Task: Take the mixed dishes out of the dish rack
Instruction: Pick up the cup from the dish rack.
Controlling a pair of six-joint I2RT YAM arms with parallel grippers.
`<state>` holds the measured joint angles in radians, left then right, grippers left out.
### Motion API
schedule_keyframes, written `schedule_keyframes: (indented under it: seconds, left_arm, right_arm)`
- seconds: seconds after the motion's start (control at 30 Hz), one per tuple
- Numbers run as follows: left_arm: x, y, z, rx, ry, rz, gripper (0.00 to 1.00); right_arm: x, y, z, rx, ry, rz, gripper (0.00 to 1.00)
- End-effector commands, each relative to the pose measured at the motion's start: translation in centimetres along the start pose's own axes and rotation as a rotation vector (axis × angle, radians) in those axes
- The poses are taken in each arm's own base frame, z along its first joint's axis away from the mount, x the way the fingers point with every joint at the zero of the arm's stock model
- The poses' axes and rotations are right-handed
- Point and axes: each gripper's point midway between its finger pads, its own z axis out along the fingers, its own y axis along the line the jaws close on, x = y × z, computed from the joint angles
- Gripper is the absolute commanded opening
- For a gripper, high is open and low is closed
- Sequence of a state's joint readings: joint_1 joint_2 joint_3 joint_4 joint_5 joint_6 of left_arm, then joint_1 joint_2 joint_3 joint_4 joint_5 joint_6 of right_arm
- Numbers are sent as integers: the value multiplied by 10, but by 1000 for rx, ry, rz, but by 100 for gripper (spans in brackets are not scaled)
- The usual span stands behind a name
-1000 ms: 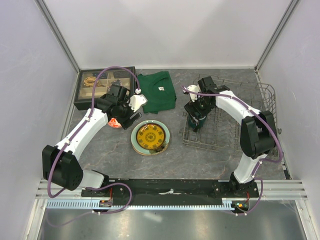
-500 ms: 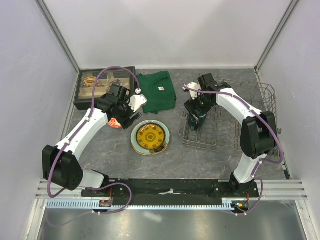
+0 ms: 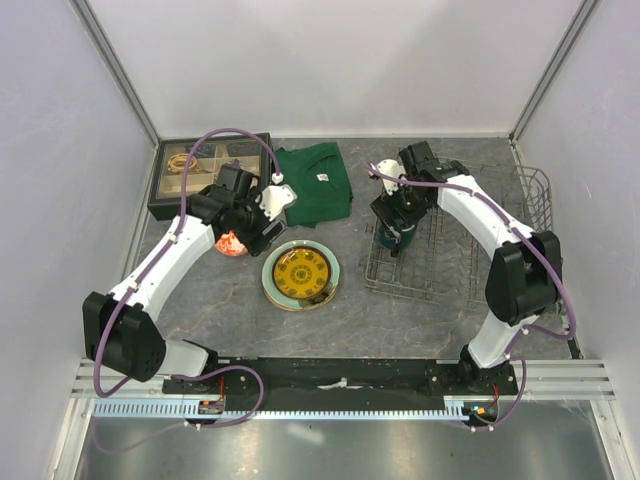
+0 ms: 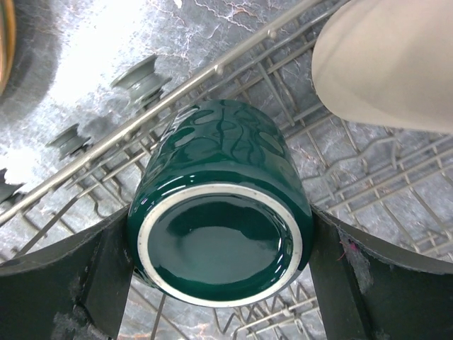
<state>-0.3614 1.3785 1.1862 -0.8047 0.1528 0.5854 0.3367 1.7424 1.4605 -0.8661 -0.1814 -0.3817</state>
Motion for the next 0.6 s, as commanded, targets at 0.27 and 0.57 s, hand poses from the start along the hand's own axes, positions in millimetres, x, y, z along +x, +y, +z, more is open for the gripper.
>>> schedule_keyframes:
  seconds: [0.27, 0.57]
  left_arm:
    - [-106, -43, -30, 339, -387, -136, 79]
    - [-167, -71, -33, 681, -510, -260, 77]
  right_arm:
    - [-41, 3, -80, 82, -234, -15, 0]
    - [-62, 11, -116, 79, -369, -38, 0]
